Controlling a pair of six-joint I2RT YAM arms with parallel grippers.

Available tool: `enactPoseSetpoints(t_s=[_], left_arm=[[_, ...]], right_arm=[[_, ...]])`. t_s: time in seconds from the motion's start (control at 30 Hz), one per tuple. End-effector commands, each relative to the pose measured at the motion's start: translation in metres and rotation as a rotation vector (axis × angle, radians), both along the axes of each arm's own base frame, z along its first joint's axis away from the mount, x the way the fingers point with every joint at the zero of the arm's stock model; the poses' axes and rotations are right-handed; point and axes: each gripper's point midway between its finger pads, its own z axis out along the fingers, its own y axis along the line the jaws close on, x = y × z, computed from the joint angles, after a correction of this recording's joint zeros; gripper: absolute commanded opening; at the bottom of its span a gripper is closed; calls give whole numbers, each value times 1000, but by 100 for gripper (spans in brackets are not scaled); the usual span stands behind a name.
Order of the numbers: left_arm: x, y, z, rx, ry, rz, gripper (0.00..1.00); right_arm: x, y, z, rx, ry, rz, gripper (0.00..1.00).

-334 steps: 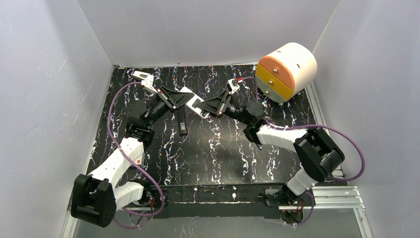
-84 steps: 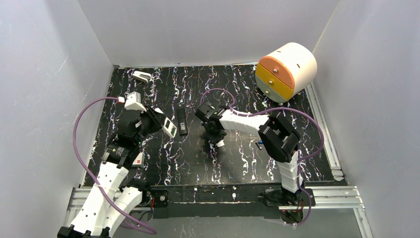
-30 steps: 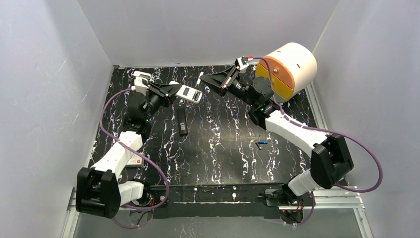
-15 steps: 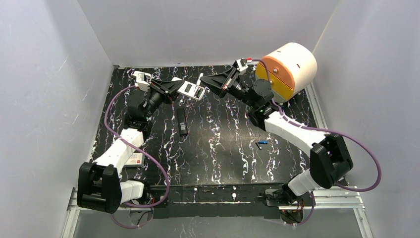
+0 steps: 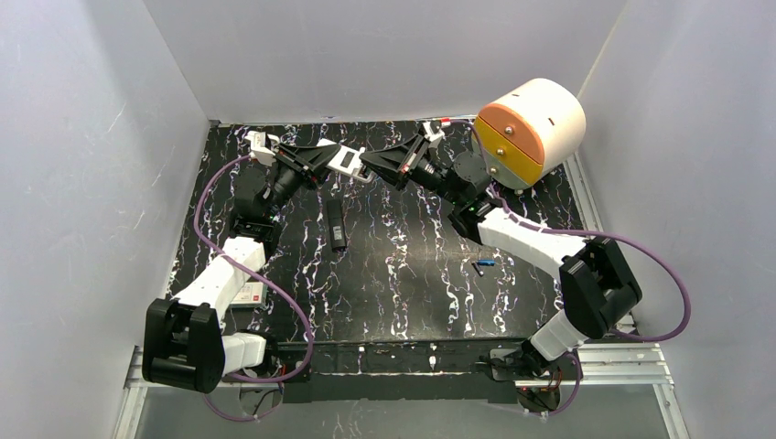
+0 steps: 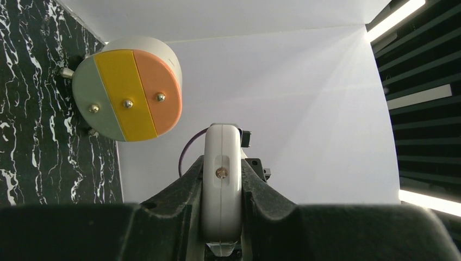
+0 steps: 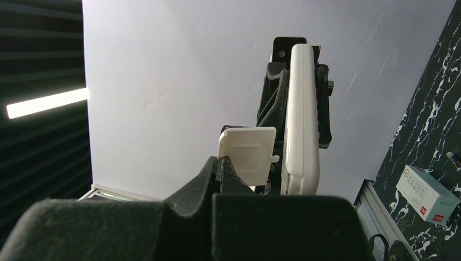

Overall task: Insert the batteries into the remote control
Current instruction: Load the battery cover into the remote control.

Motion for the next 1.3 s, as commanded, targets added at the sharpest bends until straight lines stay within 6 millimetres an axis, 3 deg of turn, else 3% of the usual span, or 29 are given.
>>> enactPoseSetpoints(t_s=[0.0,0.57,1.27], left_arm=[[-4,0,19,-27,-64,-15,0],[-4,0,15,-31,-57,-13,0],[-7,-1,15,-40,-50,-32,0]], right_arm=[[-5,-5,10,40,-22,-6,1],[-2,-15,9,-5,-41,-95,1],[3,-11,8,38,-60,-91,1]])
